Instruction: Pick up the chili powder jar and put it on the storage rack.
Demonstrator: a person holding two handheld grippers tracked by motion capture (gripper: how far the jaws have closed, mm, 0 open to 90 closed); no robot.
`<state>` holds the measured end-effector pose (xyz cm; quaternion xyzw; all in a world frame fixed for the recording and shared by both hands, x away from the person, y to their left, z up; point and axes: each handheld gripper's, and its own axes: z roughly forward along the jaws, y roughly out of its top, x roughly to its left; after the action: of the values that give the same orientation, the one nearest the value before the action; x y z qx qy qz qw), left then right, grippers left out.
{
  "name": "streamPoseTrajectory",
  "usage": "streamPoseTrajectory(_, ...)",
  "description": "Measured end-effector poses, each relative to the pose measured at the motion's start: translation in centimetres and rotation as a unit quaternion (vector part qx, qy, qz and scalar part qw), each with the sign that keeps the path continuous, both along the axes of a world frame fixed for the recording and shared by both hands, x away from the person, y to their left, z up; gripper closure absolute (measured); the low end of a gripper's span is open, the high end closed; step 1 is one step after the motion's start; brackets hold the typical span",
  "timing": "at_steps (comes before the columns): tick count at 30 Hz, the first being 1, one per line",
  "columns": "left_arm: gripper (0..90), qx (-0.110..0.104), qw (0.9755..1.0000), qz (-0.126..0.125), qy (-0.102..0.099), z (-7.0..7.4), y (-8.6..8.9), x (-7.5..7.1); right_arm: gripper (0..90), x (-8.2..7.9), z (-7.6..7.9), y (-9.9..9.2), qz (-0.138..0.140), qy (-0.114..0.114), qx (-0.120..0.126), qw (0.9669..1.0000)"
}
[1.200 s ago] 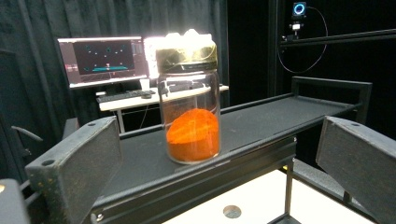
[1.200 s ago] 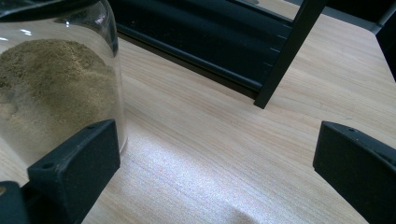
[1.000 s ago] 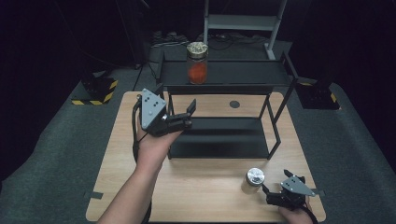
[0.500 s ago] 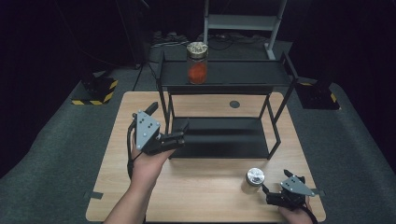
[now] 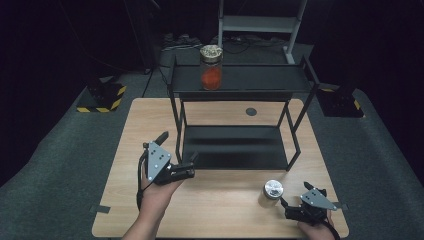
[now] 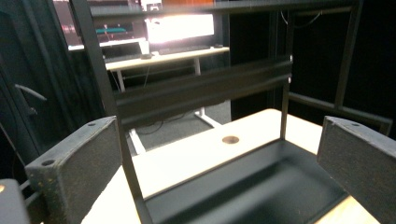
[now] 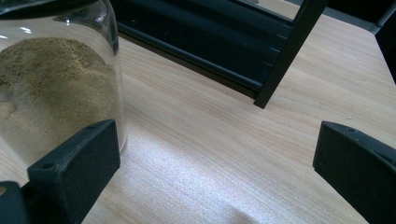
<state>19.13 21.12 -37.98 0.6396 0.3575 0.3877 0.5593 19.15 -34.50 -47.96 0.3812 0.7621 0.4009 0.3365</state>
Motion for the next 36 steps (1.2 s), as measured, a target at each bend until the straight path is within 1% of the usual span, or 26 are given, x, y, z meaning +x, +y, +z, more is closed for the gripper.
streamPoseTrajectory(7, 0.3, 0.001, 0.9997, -0.003, 0.023, -2.7, 0.4, -0.5, 0.0, 0.0, 0.0, 0.0, 0.000, -0.001, -0.001, 1.0000)
streamPoseTrajectory(10, 0.3, 0.005, 0.9995, 0.000, 0.032, -3.9, 0.5, -0.8, 0.0, 0.0, 0.0, 0.1, 0.000, -0.001, -0.001, 1.0000)
streamPoseTrajectory(13, 0.3, 0.003, 0.9989, 0.002, 0.047, -5.2, 0.9, -1.0, 0.0, 0.0, 0.0, 0.1, 0.000, -0.001, -0.002, 1.0000)
streamPoseTrajectory(17, 0.4, 0.008, 0.9979, 0.005, 0.064, -6.5, 1.2, -1.3, 0.0, 0.0, 0.0, 0.1, 0.000, -0.001, -0.002, 1.0000)
streamPoseTrajectory(21, 0.3, 0.017, 0.9963, 0.006, 0.084, -7.9, 1.6, -1.6, 0.0, -0.1, 0.0, 0.2, -0.001, -0.001, -0.004, 1.0000)
streamPoseTrajectory(24, 0.3, 0.020, 0.9951, 0.008, 0.097, -8.8, 1.8, -1.7, 0.0, -0.1, 0.0, 0.2, -0.002, -0.002, -0.004, 1.0000)
streamPoseTrajectory(26, 0.3, 0.031, 0.9940, 0.010, 0.104, -9.3, 1.9, -1.9, 0.0, -0.1, 0.0, 0.2, -0.002, -0.002, -0.004, 1.0000)
streamPoseTrajectory(28, 0.3, 0.040, 0.9931, 0.011, 0.109, -9.7, 2.0, -2.0, 0.0, -0.1, 0.0, 0.2, -0.003, -0.002, -0.003, 1.0000)
streamPoseTrajectory(31, 0.3, 0.047, 0.9907, 0.011, 0.127, -10.0, 2.3, -1.8, 0.0, -0.1, 0.0, 0.2, -0.005, -0.001, -0.001, 1.0000)
streamPoseTrajectory(34, 0.3, 0.057, 0.9891, 0.010, 0.135, -10.3, 2.4, -1.7, 0.0, -0.1, 0.0, 0.3, -0.005, 0.000, -0.004, 1.0000)
streamPoseTrajectory(36, 0.3, 0.068, 0.9875, 0.010, 0.142, -10.4, 2.4, -1.5, 0.0, -0.1, 0.0, 0.4, -0.006, 0.000, -0.005, 1.0000)
